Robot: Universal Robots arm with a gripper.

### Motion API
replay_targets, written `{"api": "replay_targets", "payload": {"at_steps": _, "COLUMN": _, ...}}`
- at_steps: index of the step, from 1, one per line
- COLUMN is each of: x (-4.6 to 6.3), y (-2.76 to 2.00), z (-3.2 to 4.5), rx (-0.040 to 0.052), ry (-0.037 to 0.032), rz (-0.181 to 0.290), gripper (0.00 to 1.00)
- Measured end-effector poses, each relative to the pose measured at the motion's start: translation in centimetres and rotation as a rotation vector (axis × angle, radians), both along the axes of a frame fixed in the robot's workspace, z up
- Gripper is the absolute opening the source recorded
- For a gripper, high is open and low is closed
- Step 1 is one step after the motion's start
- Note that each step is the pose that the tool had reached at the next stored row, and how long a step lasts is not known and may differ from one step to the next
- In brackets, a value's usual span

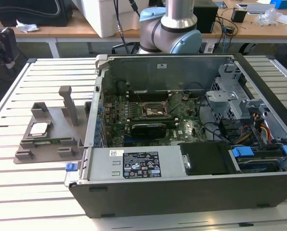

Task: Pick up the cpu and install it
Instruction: 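Pick up the cpu and move it towards the insertion slot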

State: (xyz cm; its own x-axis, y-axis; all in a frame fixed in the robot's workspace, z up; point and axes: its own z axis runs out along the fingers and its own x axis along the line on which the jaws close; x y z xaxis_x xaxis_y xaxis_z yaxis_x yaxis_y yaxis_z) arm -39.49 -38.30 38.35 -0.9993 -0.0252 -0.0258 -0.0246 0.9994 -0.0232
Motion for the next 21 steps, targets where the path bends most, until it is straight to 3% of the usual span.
{"api": "replay_targets", "payload": {"at_steps": 21, "x": 0.0, "y": 0.00, "z": -3.11, "rx": 0.0001, "ry": 0.0001, "rz": 0.000, "gripper": 0.60}}
